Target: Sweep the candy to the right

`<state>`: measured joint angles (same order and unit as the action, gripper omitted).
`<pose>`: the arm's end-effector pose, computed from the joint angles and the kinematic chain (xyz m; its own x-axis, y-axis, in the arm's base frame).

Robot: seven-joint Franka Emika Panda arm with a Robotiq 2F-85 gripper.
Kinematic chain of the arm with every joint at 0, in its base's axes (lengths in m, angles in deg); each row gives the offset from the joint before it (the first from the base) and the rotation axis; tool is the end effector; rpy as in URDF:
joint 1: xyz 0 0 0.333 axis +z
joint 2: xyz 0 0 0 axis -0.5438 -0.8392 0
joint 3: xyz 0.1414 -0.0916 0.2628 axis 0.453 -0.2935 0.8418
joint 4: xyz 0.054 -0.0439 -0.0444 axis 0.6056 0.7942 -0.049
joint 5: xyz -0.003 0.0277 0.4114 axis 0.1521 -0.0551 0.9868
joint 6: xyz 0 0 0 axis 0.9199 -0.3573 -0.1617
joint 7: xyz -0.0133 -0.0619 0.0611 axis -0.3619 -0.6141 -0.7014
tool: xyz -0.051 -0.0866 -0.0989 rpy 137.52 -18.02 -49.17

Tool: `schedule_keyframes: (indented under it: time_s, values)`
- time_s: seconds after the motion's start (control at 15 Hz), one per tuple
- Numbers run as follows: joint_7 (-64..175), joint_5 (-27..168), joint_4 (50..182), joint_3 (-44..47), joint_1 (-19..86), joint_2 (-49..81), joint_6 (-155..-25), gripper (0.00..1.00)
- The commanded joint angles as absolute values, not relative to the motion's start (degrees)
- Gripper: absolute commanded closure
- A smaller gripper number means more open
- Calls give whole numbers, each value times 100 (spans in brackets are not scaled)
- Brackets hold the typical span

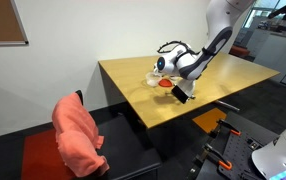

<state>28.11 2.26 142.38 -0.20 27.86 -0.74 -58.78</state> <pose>0.4976 -0.2082 0.1150 0.1963 0.2470 -0.9489 0.9267 -0.3629 0.0972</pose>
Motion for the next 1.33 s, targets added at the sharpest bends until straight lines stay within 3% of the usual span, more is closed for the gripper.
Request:
schedule_keyframes:
  time_s: [0.0,0.8,1.27]
  values:
    - [2822,-85,14062,-115,2562,-192,-5673,88]
    - [2755,-148,13415,-425,1678,-556,-5767,88]
    - [2577,-33,13709,-219,1796,-44,-5840,88]
